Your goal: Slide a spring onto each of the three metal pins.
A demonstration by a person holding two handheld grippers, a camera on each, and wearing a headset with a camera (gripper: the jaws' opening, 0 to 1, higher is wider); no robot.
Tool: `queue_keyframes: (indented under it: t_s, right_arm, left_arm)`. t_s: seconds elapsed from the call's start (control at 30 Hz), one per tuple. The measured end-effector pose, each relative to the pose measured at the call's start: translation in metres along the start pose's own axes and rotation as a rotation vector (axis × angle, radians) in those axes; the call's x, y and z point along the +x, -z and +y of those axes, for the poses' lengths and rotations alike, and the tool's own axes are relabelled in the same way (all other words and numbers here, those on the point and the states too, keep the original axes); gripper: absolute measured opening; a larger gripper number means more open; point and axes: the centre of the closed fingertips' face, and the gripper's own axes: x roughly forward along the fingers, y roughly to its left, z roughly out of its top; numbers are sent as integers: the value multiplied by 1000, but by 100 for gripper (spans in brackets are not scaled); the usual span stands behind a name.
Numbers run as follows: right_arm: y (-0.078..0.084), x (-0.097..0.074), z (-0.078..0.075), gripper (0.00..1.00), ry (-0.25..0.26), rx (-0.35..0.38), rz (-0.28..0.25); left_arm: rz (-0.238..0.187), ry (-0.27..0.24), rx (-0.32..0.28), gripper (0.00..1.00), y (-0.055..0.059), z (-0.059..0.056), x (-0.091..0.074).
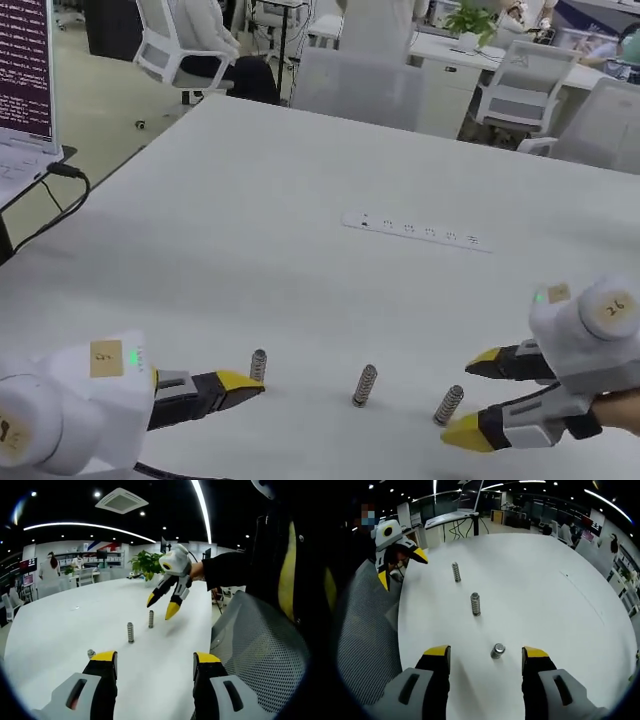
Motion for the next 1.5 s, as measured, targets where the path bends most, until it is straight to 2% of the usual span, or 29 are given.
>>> queue_keyframes:
  t_s: [0.2,0.33,0.53,0.8,1.0,1.23,1.33,1.5]
  right_arm:
    - [-1,-10,4,57,30,43,-69]
    - [-6,-18,8,57,49,77,-143]
    - [-1,-22,16,56,56,98,-188]
    - [11,-29,28,56,36,126,-240]
    - [13,-31,29,56,49,126,-314]
    - [23,-21,32,60,62,147,-324]
    - [26,-17,37,62,64,137,-311]
    - [27,-16,37,64,68,143,-311]
  left_arm:
    - [-5,-10,-8,57,0,2,-2]
    - [-12,-23,-16,57,1,4,-3]
    - [-23,-44,-27,58,0,8,-6]
    - [-27,-63,-43,57,3,14,-10]
    - [-26,-72,-59,57,9,18,-10]
    - [-13,-84,-78,58,18,22,-10]
    - [-5,-93,-92,59,26,25,-10]
    - [12,-121,-127,60,42,33,-9]
